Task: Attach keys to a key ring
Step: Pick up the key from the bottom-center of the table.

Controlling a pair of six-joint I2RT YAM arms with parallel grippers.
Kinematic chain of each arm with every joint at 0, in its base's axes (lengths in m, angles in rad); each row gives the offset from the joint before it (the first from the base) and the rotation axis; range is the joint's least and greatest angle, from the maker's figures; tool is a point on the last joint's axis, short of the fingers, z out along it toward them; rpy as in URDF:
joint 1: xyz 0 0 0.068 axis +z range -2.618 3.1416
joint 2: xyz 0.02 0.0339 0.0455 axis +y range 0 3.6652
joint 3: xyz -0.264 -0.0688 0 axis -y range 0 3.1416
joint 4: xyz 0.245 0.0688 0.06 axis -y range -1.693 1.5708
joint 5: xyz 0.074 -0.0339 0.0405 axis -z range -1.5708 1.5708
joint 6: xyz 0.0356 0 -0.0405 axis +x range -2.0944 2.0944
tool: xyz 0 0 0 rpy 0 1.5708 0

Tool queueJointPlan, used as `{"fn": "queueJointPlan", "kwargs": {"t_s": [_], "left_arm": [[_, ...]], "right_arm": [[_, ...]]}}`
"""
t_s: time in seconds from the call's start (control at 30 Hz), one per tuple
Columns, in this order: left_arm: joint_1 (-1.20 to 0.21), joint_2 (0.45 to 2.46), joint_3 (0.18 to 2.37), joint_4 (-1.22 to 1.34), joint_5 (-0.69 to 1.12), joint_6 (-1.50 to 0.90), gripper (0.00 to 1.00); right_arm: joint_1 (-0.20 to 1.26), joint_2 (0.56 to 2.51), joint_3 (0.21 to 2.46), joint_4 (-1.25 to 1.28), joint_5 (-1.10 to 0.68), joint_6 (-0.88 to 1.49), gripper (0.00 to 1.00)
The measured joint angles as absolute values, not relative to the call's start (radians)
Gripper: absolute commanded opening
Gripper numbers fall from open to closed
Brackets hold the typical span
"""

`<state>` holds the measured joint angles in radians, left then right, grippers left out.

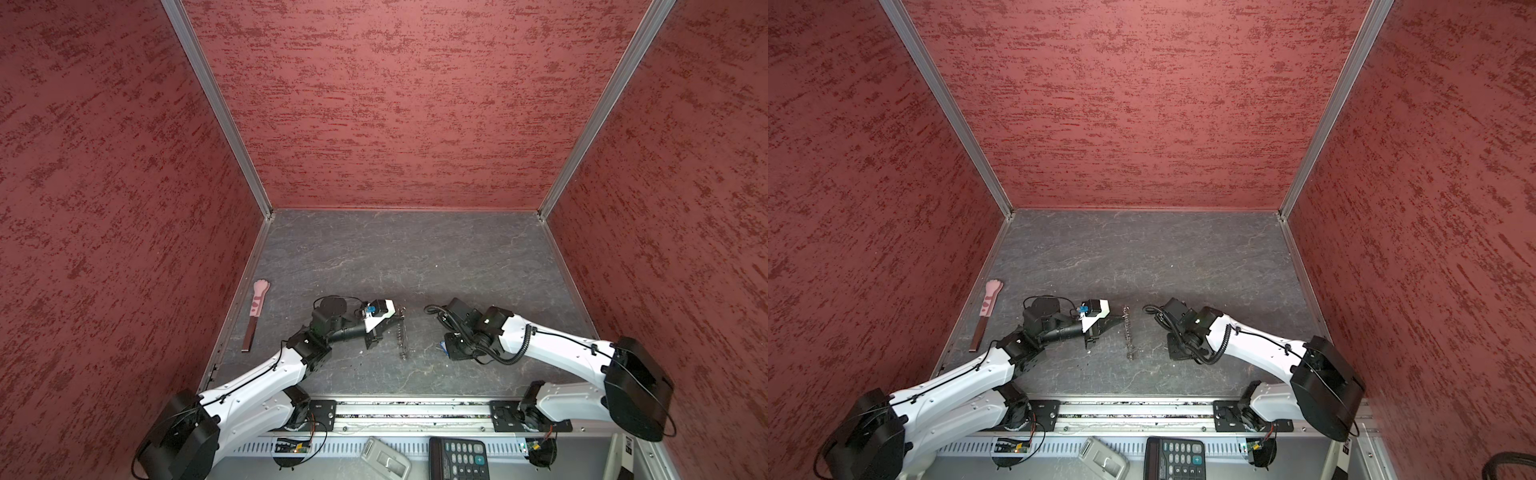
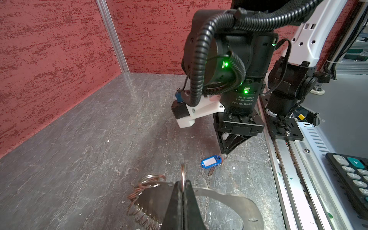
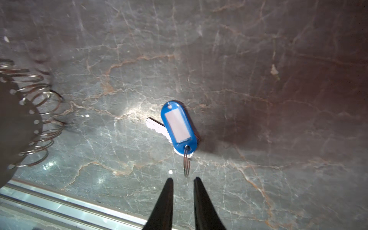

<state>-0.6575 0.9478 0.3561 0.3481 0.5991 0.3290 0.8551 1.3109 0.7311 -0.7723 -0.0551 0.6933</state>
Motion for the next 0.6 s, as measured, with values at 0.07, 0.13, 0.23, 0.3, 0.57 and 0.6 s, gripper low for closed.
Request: {"fn": "queueJointPlan", "kwargs": {"t_s": [0.07, 0.13, 0.23, 0.3, 0.57, 0.6], "left_arm": [[-0.657, 0.948, 0.356, 0.348, 0.599, 0.329, 0.00], [-0.657, 0.948, 0.356, 0.348, 0.599, 0.329, 0.00], [-0.657, 0.948, 0.356, 0.348, 0.599, 0.329, 0.00], [-0.657, 0.948, 0.356, 0.348, 0.599, 0.329, 0.00], [-0.657, 0.948, 0.356, 0.348, 0.599, 0.329, 0.00], [-0.657, 0.948, 0.356, 0.348, 0.599, 0.329, 0.00]], "right_arm": [[0.855, 1.311, 0.716, -0.760, -0.052, 0.699, 0.21], [0.855, 1.311, 0.704, -0.746, -0.048, 0.702, 0.21], [0.855, 1.312, 0.696, -0.727, -0.047, 0.706, 0.19], [0.855, 1.318, 0.696, -0.715, -0.047, 0.707, 0.18], [0.855, 1.336, 0.696, -0.682, -0.047, 0.708, 0.11], [0.855, 1.341, 0.696, -0.681, -0.047, 0.708, 0.10]]}}
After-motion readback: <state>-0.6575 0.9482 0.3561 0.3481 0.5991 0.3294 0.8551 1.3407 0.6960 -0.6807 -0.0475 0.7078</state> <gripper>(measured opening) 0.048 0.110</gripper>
